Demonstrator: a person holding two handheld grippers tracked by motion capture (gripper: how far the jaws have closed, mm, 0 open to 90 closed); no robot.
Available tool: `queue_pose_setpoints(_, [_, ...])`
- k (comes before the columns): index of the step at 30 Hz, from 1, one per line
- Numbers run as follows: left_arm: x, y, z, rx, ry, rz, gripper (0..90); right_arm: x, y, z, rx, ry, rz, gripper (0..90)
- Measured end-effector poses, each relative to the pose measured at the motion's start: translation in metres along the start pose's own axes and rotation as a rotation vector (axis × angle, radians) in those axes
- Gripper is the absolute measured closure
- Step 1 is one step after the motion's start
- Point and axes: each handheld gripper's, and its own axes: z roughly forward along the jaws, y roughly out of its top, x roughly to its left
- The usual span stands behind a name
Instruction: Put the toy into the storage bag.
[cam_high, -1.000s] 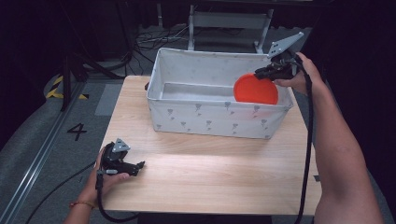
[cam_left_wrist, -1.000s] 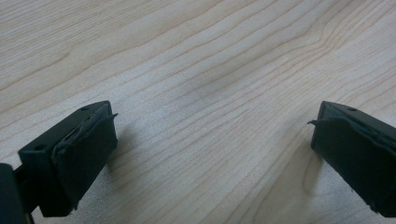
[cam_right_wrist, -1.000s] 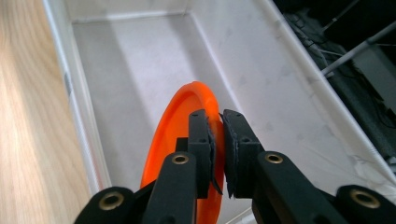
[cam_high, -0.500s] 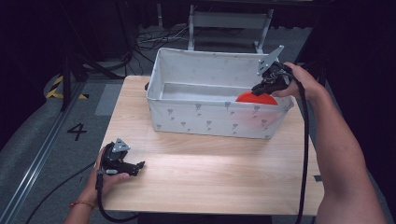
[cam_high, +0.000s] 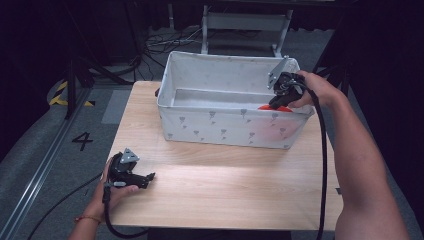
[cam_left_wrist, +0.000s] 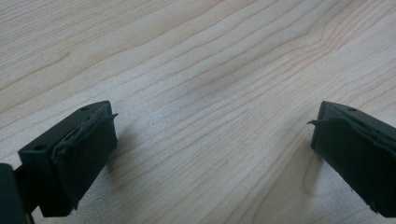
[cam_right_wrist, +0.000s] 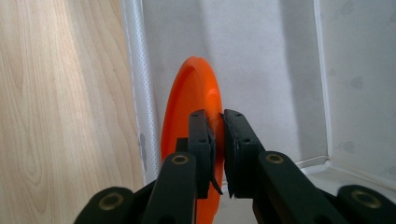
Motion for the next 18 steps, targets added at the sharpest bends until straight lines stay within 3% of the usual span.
queue_pose_setpoints(12, [0.0,0.0,0.0,0.0,0.0,-0.001,0.6,0.0,0.003,0.011,0.081,0.02,0.014,81.8])
queue_pose_setpoints(16, [0.0,0.0,0.0,-0.002,0.001,-0.001,0.6,-0.002,0.001,0.023,0.15,0.047,0.034,81.1])
queue_pose_setpoints(17, [0.0,0.0,0.0,-0.002,0.001,-0.001,0.6,-0.002,0.001,0.023,0.15,0.047,0.034,81.1])
queue_pose_setpoints(18, [0.0,0.0,0.0,0.0,0.001,-0.001,0.7,-0.002,0.0,0.024,0.129,0.018,0.035,79.3])
